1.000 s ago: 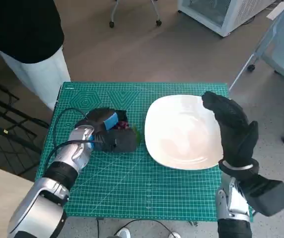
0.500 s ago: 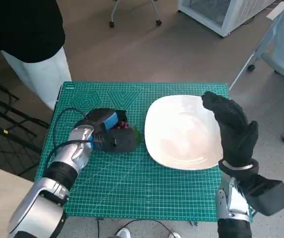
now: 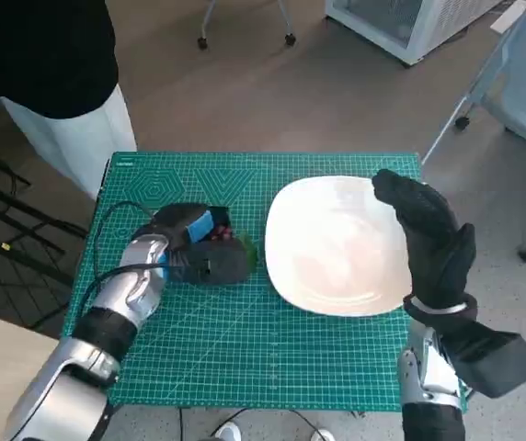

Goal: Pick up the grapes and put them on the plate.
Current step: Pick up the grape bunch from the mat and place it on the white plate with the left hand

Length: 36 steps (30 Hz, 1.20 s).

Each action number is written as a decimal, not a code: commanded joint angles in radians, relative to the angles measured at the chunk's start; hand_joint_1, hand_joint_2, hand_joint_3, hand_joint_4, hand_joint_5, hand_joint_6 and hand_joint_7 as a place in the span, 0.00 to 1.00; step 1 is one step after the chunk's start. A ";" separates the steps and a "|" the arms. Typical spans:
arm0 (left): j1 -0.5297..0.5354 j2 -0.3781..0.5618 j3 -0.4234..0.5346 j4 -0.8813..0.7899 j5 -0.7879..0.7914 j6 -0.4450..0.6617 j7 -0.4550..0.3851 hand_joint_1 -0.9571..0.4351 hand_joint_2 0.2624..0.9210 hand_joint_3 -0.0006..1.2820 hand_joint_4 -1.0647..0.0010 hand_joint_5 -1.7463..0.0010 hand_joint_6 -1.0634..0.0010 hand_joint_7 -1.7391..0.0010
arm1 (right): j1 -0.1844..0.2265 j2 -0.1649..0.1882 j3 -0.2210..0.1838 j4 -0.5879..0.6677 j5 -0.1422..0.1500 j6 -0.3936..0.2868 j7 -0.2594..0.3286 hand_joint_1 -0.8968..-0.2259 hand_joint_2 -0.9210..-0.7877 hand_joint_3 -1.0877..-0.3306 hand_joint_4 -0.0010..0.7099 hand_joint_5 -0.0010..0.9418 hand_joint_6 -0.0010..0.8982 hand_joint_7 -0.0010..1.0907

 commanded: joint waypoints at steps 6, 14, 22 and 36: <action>0.058 0.079 0.061 -0.256 0.005 0.066 -0.057 0.69 1.00 0.19 0.58 0.17 0.55 0.26 | -0.001 0.006 -0.006 0.021 0.017 -0.003 0.012 0.29 0.00 0.54 0.50 0.00 0.11 0.43; 0.129 0.124 0.125 -0.490 0.004 0.102 -0.076 0.69 1.00 0.17 0.52 0.25 0.57 0.22 | -0.008 0.010 -0.007 0.032 0.017 -0.010 0.012 0.29 0.00 0.54 0.50 0.00 0.11 0.43; 0.179 0.147 0.180 -0.663 0.011 0.132 -0.099 0.69 1.00 0.15 0.47 0.27 0.56 0.23 | -0.018 0.009 -0.011 0.047 0.023 -0.018 0.020 0.29 0.00 0.54 0.50 0.00 0.10 0.43; 0.211 0.131 0.207 -0.758 0.024 0.121 -0.079 0.69 1.00 0.14 0.47 0.28 0.53 0.24 | -0.023 0.009 -0.011 0.050 0.031 -0.017 0.024 0.29 0.00 0.54 0.50 0.00 0.10 0.43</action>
